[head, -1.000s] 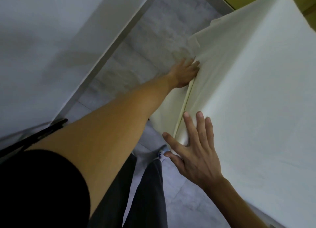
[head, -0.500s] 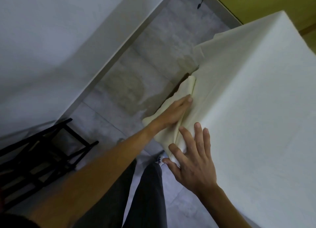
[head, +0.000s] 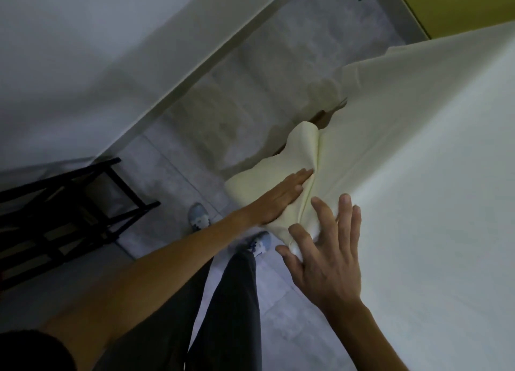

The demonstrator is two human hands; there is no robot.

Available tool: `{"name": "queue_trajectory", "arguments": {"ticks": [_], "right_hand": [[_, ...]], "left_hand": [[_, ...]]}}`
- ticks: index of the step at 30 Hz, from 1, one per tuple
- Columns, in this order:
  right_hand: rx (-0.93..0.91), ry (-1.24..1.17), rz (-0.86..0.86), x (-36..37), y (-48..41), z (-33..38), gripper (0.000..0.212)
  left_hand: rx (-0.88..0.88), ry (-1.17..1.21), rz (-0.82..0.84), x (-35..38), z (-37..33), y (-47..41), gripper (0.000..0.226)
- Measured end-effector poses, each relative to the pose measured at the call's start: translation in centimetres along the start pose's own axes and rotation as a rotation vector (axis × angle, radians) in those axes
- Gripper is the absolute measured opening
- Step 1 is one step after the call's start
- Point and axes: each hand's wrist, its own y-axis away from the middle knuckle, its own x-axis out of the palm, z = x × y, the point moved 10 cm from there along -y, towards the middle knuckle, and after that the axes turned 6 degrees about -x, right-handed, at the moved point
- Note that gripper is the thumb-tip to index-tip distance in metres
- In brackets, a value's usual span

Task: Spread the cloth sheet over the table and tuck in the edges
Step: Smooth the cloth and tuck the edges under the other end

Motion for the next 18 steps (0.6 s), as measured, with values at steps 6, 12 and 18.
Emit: {"name": "queue_trajectory", "arguments": {"ticks": [6,12,18], "right_hand": [[0.001,-0.028,-0.037,-0.5,-0.2,0.1,0.041],[-0.006,-0.047,-0.077,-0.5,-0.4,0.2,0.038],[0.023,-0.063,-0.076,-0.9,-0.7,0.2,0.047]], "left_hand": [[-0.079,-0.09,0.003,-0.3,2.8,-1.3,0.073],[0.047,0.168,-0.122,-0.8,-2.6,3.3,0.057],[0.141,-0.025,-0.027,2.2,-2.9,3.9,0.059]]}}
